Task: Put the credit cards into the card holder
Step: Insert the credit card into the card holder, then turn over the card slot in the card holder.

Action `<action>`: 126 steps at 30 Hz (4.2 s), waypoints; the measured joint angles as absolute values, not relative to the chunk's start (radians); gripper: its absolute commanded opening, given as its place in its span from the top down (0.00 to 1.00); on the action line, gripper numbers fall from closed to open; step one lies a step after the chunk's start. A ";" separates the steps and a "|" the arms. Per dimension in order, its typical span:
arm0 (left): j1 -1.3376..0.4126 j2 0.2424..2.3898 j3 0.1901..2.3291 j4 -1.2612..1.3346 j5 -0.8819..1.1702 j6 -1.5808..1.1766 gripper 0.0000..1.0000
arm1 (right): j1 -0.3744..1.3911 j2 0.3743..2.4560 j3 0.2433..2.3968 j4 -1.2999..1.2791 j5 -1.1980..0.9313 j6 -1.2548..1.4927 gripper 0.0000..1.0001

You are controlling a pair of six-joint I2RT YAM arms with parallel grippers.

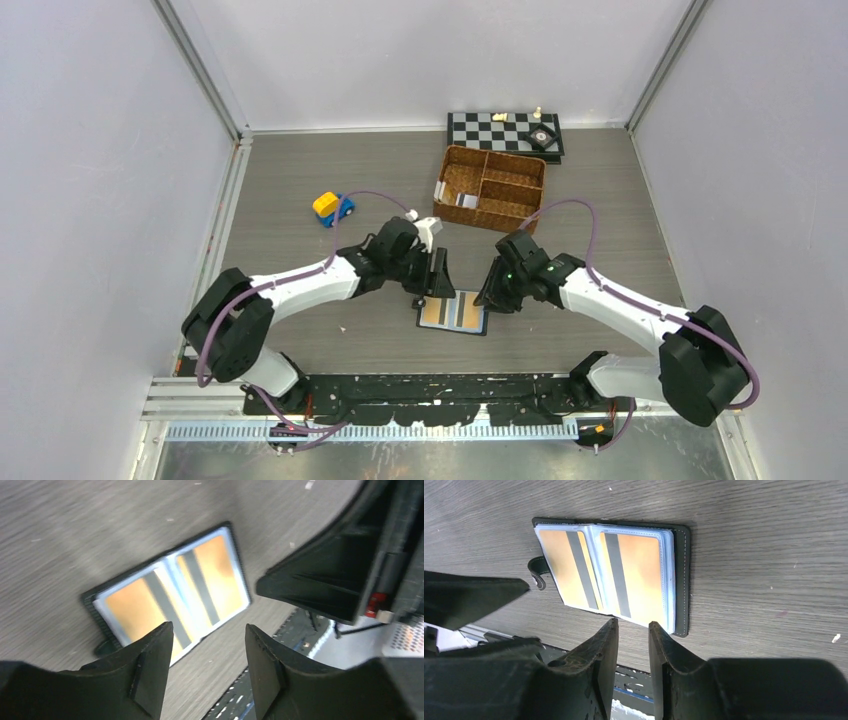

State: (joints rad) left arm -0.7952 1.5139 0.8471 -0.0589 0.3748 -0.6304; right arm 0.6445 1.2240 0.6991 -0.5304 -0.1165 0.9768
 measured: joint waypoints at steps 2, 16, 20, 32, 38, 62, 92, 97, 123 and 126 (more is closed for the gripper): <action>-0.780 1.503 0.855 -0.115 0.333 -0.609 0.41 | 0.644 1.225 0.686 -0.504 -0.124 0.983 0.65; -0.758 1.520 0.856 -0.339 0.149 -0.537 0.41 | 0.644 1.280 0.609 -0.413 -0.154 1.019 0.66; -0.758 1.532 0.856 -0.344 0.141 -0.537 0.42 | 0.644 1.290 0.607 -0.401 -0.154 1.020 0.66; -0.758 1.548 0.856 -0.349 0.131 -0.536 0.43 | 0.644 1.320 0.595 -0.367 -0.154 1.021 0.68; -0.758 1.550 0.856 -0.349 0.131 -0.537 0.44 | 0.644 1.320 0.595 -0.381 -0.146 1.020 0.69; -0.758 1.567 0.844 -0.341 0.151 -0.538 0.47 | 0.645 1.300 0.621 -0.387 -0.160 1.016 0.80; -0.758 1.569 0.839 -0.329 0.160 -0.541 0.48 | 0.661 1.356 0.618 -0.364 -0.155 1.006 0.81; -0.758 1.569 0.836 -0.320 0.168 -0.542 0.48 | 0.661 1.323 0.618 -0.365 -0.158 1.006 0.81; -0.758 1.569 0.816 -0.262 0.203 -0.567 0.49 | 0.721 1.313 0.679 -0.309 -0.193 1.000 0.83; -0.758 1.569 0.816 -0.262 0.203 -0.567 0.49 | 0.733 1.313 0.707 -0.319 -0.181 0.994 0.83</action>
